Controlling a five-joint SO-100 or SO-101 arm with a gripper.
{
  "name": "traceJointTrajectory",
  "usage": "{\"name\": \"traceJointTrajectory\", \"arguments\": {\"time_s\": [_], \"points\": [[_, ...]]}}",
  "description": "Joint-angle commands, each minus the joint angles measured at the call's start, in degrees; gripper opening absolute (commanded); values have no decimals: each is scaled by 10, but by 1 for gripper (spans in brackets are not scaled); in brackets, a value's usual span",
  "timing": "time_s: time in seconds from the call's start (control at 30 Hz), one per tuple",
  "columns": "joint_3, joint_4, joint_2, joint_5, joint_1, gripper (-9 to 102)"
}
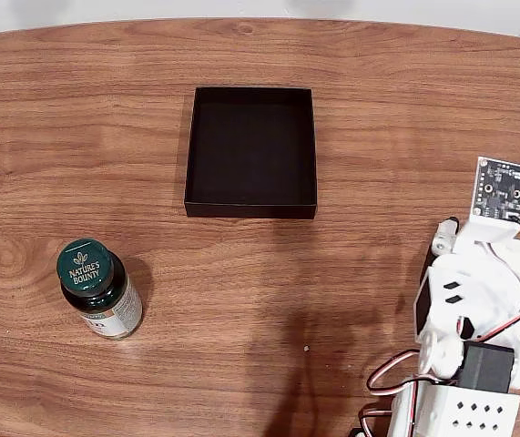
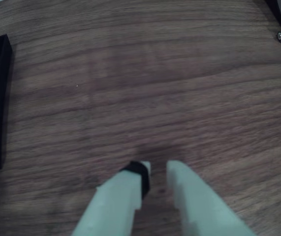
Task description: Pick up the pill bottle and place it in the black box.
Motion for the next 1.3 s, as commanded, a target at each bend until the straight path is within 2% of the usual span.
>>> {"name": "traceJointTrajectory", "arguments": {"time_s": [0.0,0.5,0.7,0.8,1.07,1.27], "points": [[-11,-210,-102,70,-41,0],[-11,-198,-98,76,-47,0],[-11,-196,-106,133,-63,0],[-11,-202,-126,150,-77,0],[-11,-213,-162,119,-120,0],[-11,-241,-165,89,-200,0]]}}
